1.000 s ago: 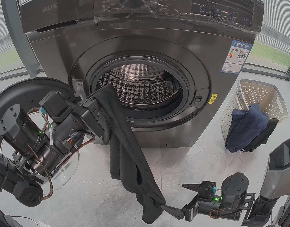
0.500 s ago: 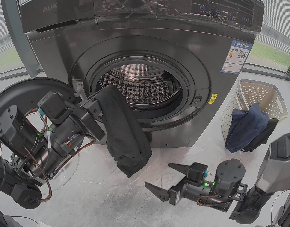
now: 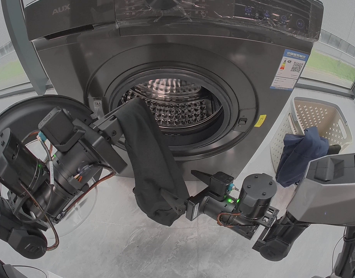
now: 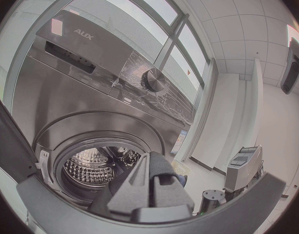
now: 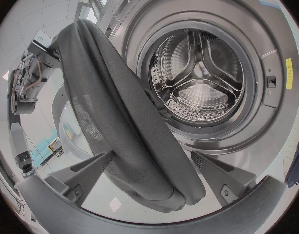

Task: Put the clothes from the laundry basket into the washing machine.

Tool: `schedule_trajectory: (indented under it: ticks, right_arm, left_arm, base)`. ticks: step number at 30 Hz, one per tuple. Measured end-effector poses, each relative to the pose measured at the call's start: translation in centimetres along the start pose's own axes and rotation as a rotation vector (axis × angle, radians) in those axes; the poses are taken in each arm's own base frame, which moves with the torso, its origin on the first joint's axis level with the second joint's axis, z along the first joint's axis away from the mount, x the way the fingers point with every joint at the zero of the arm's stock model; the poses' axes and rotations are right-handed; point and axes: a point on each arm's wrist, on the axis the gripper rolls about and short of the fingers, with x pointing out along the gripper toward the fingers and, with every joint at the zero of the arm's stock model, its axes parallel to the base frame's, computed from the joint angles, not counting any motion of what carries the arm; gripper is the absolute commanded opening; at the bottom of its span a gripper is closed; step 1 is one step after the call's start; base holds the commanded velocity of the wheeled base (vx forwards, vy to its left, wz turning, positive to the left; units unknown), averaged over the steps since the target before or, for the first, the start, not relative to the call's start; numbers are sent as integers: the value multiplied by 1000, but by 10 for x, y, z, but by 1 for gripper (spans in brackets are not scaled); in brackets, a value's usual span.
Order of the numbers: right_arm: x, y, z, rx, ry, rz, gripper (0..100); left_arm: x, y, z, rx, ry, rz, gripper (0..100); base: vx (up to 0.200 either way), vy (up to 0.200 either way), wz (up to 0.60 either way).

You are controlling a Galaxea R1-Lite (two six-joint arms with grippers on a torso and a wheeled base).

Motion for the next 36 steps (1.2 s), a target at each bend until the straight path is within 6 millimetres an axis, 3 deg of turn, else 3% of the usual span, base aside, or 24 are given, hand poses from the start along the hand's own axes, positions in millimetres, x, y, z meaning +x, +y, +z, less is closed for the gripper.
schedule_trajectory:
  ticks: [6, 20, 36]
  right_arm:
    - [15, 4, -10, -2, -6, 23, 100]
    - [20, 21, -22, -2, 17, 74, 100]
    - [69, -14, -35, -20, -73, -4, 100]
  left_arm:
    - [0, -1, 1, 0, -4, -2, 0]
    - [0, -1, 3, 1, -10, -1, 0]
    - [-3, -8, 14, -5, -49, -31, 0]
  base:
    - [0, 0, 0]
    - [0, 0, 0]
    - [0, 0, 0]
